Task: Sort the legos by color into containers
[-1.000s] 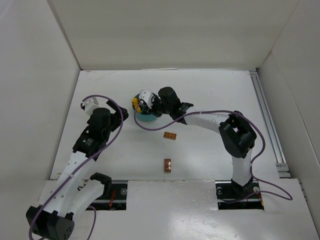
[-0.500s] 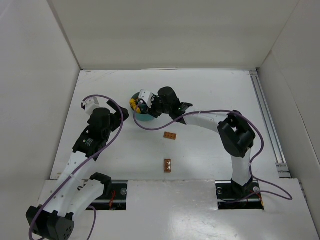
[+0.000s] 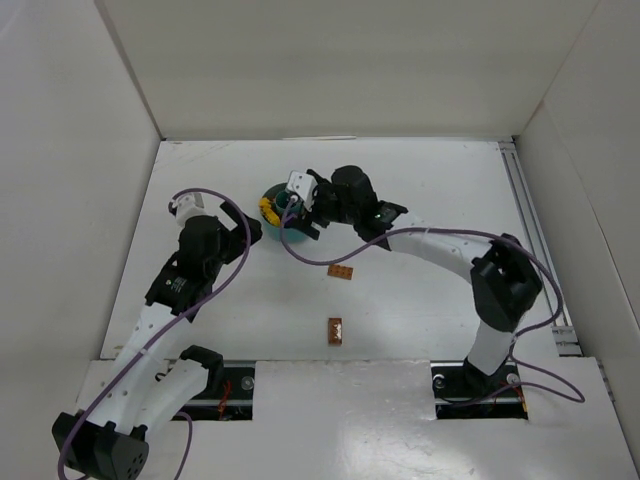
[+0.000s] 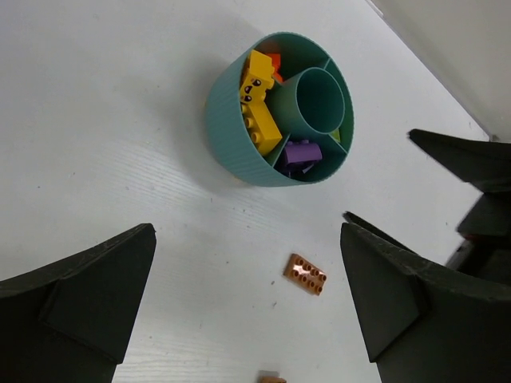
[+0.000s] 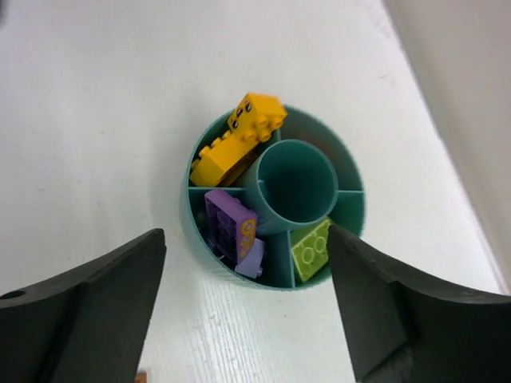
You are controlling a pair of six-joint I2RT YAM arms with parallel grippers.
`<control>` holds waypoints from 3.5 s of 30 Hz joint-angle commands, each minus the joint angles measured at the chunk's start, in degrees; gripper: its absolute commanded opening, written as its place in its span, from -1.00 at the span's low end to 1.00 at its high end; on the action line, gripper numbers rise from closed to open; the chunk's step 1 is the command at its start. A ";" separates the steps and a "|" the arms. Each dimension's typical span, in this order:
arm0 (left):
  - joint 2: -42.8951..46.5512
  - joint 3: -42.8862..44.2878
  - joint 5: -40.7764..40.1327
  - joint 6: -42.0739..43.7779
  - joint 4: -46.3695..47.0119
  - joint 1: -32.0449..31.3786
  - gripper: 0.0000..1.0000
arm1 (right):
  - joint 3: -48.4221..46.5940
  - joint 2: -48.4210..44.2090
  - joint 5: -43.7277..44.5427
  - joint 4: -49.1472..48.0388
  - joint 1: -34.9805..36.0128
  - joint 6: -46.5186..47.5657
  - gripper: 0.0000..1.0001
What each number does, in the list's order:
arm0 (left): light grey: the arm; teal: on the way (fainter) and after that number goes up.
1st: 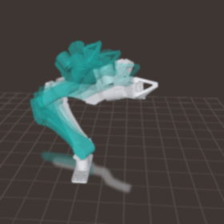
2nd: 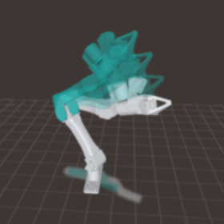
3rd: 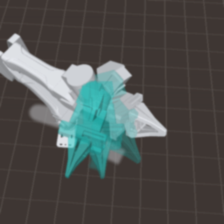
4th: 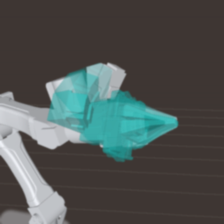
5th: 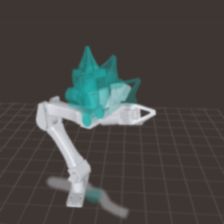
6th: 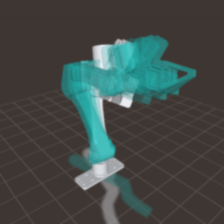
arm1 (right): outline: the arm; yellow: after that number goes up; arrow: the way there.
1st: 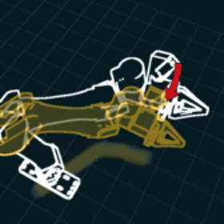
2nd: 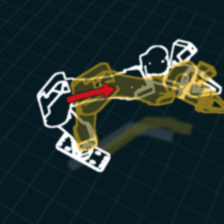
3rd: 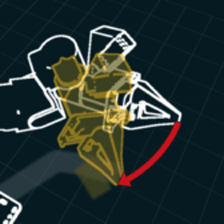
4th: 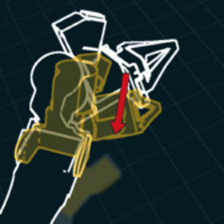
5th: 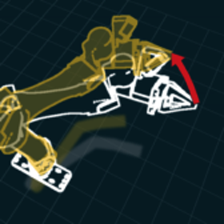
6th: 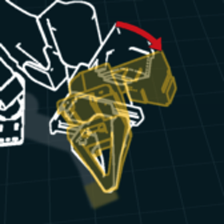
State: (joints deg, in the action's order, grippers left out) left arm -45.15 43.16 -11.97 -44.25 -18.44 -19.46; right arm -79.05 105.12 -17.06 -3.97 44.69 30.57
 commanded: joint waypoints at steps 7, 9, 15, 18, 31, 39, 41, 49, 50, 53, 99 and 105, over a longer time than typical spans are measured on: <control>-0.11 1.32 13.72 8.04 4.55 -2.41 0.97 | 13.11 -21.17 1.06 -1.83 -6.26 -9.10 0.93; -1.87 1.32 13.12 6.39 4.55 -6.26 0.95 | 19.35 -27.58 3.77 -1.83 -8.11 -10.87 0.93; -8.45 1.32 13.11 6.81 4.02 -17.87 0.94 | 28.24 -43.22 11.08 8.43 -11.20 -11.41 0.93; -13.01 1.84 12.41 6.19 4.02 -23.67 0.94 | 29.82 -47.97 12.66 14.32 -12.52 -11.41 0.93; -27.53 1.76 3.19 -7.95 -1.68 -47.33 0.71 | 37.20 -55.19 11.70 20.85 -14.72 -10.26 0.93; -35.79 4.82 -2.54 -12.88 -1.87 -48.56 0.48 | 41.07 -58.45 11.70 18.73 -15.24 -10.79 0.93; -37.38 5.88 -3.06 -12.88 -0.46 -49.09 0.46 | 41.08 -59.07 11.70 18.73 -15.77 -10.79 0.93; -44.93 8.52 -4.21 -15.60 -3.44 -50.76 0.17 | 42.13 -60.30 12.23 18.73 -17.35 -9.74 0.93; -46.25 9.57 -5.42 -16.21 -5.45 -51.37 0.08 | 42.13 -60.30 12.23 18.73 -17.35 -9.74 0.93; -47.40 10.80 -5.96 -17.36 -7.49 -52.60 -0.10 | 42.13 -60.30 11.08 18.73 -17.88 -9.21 0.93; -42.39 12.30 -36.55 34.32 57.81 -18.68 -0.55 | 42.40 -59.86 11.61 10.73 -23.33 -6.31 0.93; -44.94 11.60 -36.20 33.70 60.44 -17.54 -0.55 | 42.92 -59.86 11.08 10.73 -23.86 -6.31 0.93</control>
State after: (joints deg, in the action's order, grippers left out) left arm -90.30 55.37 -48.66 -11.60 36.01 -37.63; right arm -34.70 45.65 -5.78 9.96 21.32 23.81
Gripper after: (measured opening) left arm 0.320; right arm 0.963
